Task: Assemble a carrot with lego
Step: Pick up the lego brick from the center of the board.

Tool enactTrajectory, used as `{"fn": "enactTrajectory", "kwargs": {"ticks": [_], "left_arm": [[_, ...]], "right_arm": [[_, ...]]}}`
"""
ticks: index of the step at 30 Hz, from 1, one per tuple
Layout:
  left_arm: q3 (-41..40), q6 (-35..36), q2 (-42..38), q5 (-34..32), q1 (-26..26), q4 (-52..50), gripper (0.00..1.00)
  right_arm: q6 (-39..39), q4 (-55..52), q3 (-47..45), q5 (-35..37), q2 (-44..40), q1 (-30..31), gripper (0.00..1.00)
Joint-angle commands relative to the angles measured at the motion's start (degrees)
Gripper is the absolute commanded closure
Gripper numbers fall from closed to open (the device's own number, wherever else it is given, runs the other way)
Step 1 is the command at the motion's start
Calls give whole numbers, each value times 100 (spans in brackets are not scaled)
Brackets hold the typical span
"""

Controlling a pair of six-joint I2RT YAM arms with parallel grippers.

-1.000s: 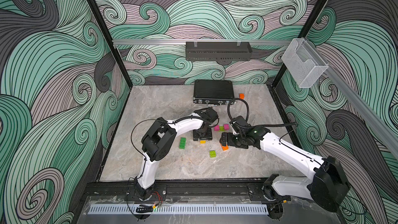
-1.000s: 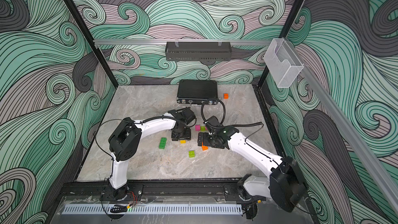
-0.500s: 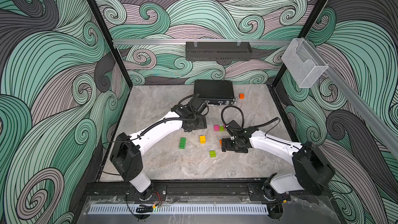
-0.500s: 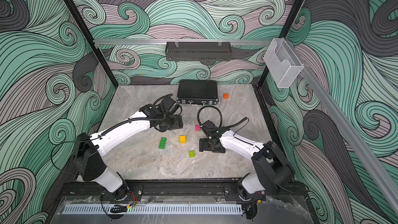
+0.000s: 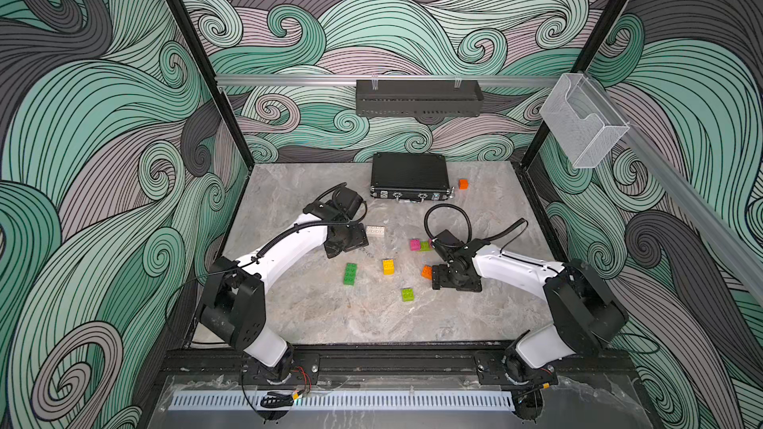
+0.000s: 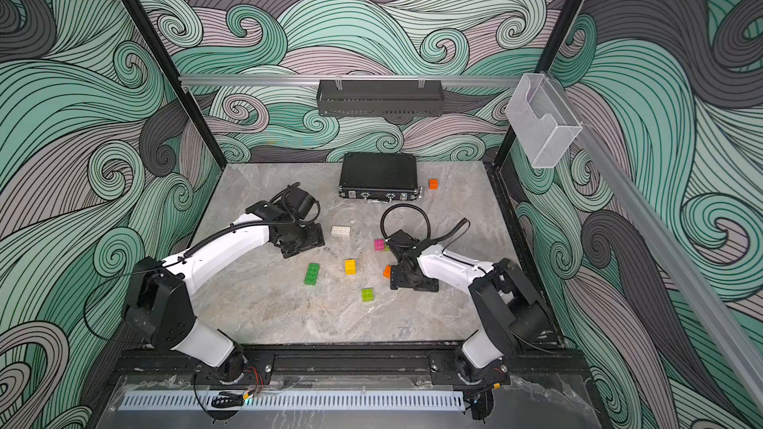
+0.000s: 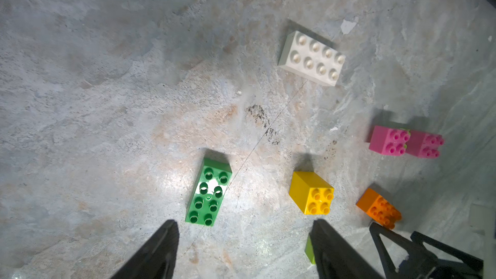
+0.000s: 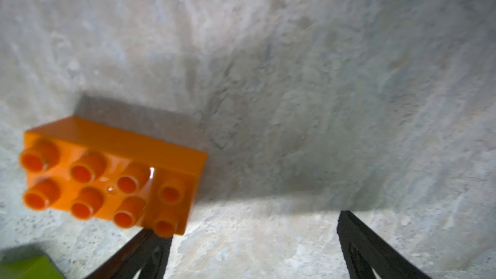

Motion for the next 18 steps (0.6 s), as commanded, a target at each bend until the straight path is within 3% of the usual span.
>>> {"fn": "enactTrajectory", "kwargs": {"ticks": [1,4,9,18], "left_arm": [[52,108,-69,127,91,6,21],[38,150,-51,167,133,16,21],[-113,254,-209,126,190,4,21],[-334,442,-345,346,259,188,19]], "right_arm": [[-209,-114,353,152,132,-112,5],[-378,-266,689,-103,305,-117,5],[-379,-135,702,-393,-360,-109,6],[-1504,-272,1696,-746,943,-52,5]]}}
